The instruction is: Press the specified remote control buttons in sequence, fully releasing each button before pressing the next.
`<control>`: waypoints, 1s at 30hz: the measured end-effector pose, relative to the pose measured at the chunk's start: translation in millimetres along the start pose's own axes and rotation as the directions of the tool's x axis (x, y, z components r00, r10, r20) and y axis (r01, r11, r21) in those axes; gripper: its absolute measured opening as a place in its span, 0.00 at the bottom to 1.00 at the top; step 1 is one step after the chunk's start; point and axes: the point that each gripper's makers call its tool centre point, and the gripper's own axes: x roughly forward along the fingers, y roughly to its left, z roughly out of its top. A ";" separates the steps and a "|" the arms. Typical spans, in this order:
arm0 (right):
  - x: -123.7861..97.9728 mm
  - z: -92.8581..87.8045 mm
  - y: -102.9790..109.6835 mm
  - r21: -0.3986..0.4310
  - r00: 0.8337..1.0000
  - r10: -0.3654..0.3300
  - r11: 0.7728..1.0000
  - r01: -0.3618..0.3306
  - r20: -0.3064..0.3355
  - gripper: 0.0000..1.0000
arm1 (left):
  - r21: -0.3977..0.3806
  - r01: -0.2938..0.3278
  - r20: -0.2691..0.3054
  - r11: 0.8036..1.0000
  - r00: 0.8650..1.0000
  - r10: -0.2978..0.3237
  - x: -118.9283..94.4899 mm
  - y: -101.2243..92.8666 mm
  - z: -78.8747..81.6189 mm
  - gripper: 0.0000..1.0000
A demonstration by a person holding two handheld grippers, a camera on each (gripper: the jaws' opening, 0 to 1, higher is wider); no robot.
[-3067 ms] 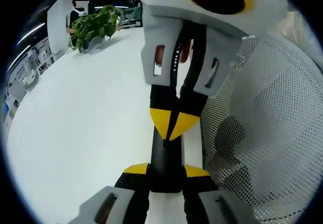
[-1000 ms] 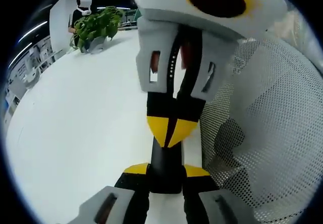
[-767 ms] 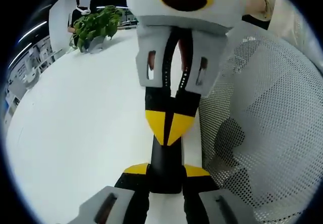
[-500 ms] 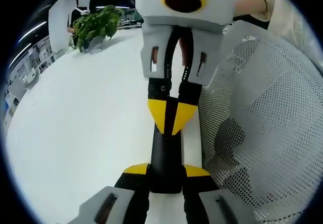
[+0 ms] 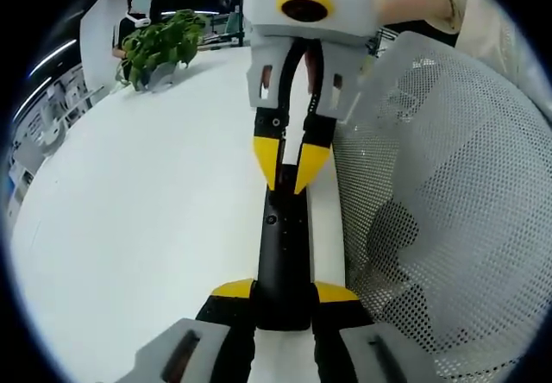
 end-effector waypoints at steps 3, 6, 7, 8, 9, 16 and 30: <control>0.8 1.2 1.4 -0.023 1.000 -0.002 1.000 0.002 -0.017 0.08 | 0.001 0.000 0.000 1.000 1.000 0.000 0.2 0.1 -0.2 0.24; 0.8 1.1 1.7 -0.052 1.000 -0.007 0.999 0.005 -0.030 0.09 | 0.002 0.000 -0.001 1.000 1.000 0.000 0.0 -0.1 -0.1 0.24; 0.7 0.9 1.5 -0.054 0.999 -0.007 0.999 0.005 -0.033 0.09 | 0.002 0.000 -0.001 1.000 1.000 0.000 0.0 -0.2 0.0 0.24; 0.7 0.9 1.6 -0.060 0.999 -0.007 0.998 0.005 -0.035 0.09 | 0.003 0.000 -0.001 1.000 1.000 0.000 -0.1 -0.2 0.0 0.24; 0.6 1.1 1.9 -0.074 0.999 -0.007 0.997 0.004 -0.037 0.09 | 0.004 -0.001 -0.002 1.000 1.000 0.001 0.0 -0.2 -0.1 0.24; 1.2 2.3 2.1 -0.129 0.997 0.013 0.991 -0.023 -0.081 0.09 | 0.011 -0.003 -0.006 1.000 1.000 0.003 0.3 -0.4 -0.2 0.24; -0.5 1.1 0.9 -0.080 0.999 -0.001 0.997 0.006 0.054 0.09 | 0.011 -0.003 -0.009 1.000 1.000 0.003 0.3 -0.2 -0.2 0.24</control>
